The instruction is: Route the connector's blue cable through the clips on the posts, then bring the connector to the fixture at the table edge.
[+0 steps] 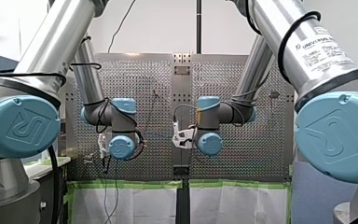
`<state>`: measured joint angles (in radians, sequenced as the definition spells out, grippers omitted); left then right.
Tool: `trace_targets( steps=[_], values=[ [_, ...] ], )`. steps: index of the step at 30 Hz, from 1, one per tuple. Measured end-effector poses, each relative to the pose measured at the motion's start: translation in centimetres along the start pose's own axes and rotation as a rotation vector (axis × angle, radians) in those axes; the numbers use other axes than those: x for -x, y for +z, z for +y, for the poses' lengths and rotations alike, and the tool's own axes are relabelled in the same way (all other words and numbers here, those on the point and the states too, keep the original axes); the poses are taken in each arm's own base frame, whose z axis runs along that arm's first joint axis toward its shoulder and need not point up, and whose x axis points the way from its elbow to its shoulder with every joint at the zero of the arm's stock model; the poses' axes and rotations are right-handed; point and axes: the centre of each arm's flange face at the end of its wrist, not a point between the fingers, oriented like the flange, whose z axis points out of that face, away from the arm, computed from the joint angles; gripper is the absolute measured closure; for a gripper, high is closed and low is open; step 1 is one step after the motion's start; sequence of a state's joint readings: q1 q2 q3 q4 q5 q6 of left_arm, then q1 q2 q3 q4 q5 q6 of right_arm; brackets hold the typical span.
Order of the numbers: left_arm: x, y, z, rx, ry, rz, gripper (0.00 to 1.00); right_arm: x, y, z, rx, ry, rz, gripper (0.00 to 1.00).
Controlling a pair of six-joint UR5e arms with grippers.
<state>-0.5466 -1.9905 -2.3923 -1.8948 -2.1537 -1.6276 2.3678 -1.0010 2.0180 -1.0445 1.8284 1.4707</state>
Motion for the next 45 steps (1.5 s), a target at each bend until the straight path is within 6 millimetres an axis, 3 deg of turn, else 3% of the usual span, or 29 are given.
trace_targets(
  steps=[7, 18, 45],
  values=[
    [-0.4, 0.1, 0.0, 0.001, 0.004, 0.007, 1.00, 0.4, 0.4, -0.3, -0.017, 0.001, -0.004, 1.00],
    [-2.0, -0.2, 0.3, 0.003, 0.026, 0.042, 1.00, 3.8, 0.0, -0.7, -0.037, -0.013, -0.065, 1.00],
    [-2.0, -0.2, 0.3, 0.003, 0.026, 0.042, 1.00, 3.9, -0.1, -0.7, -0.037, -0.014, -0.068, 1.00]
  ],
)
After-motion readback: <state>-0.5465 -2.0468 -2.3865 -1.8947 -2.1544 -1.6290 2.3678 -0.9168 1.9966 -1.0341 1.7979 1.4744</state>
